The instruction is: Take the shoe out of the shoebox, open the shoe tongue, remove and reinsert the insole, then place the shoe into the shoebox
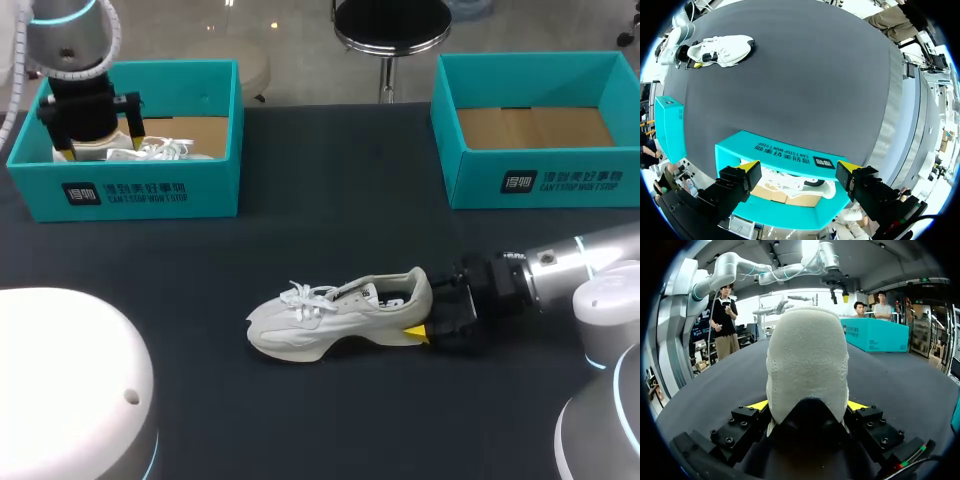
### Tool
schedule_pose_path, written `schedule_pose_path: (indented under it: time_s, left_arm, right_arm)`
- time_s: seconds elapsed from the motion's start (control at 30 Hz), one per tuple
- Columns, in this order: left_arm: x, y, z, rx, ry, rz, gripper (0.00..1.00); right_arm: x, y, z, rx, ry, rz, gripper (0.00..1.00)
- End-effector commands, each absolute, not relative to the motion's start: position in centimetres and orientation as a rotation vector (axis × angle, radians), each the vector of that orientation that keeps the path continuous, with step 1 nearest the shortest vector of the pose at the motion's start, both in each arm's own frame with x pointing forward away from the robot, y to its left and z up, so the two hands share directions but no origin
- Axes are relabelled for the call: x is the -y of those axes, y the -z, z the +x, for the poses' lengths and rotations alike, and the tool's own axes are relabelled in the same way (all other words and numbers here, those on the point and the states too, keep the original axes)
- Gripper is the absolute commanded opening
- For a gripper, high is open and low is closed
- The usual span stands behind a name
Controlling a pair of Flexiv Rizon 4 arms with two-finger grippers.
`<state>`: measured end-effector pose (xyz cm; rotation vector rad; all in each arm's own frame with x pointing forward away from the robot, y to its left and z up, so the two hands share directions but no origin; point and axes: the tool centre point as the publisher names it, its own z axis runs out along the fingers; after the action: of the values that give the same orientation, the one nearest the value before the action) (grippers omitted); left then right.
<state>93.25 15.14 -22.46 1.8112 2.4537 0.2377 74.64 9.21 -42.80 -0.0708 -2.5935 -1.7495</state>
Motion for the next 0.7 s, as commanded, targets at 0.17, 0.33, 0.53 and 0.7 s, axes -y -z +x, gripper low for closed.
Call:
schedule_pose_path:
  time_s: [0.17, 0.33, 0.53, 0.7]
  left_arm:
    - [-15.3, 22.5, 92.7, -2.439, -0.252, 1.803, 1.0]
    - [-15.3, 22.5, 92.7, -2.439, -0.252, 1.803, 1.0]
    - [-15.2, 22.5, 93.0, -2.523, -0.233, 1.723, 1.0]
    - [-13.3, 22.7, 92.9, -2.825, -0.281, 1.238, 1.0]
  right_arm:
    - [-9.7, 43.4, 74.6, 2.596, 1.747, -0.073, 0.0]
    - [-9.7, 43.4, 74.6, 2.596, 1.747, -0.073, 0.0]
    - [-9.7, 43.4, 74.6, 2.596, 1.747, -0.073, 0.0]
    - [-9.7, 43.4, 74.6, 2.596, 1.747, -0.073, 0.0]
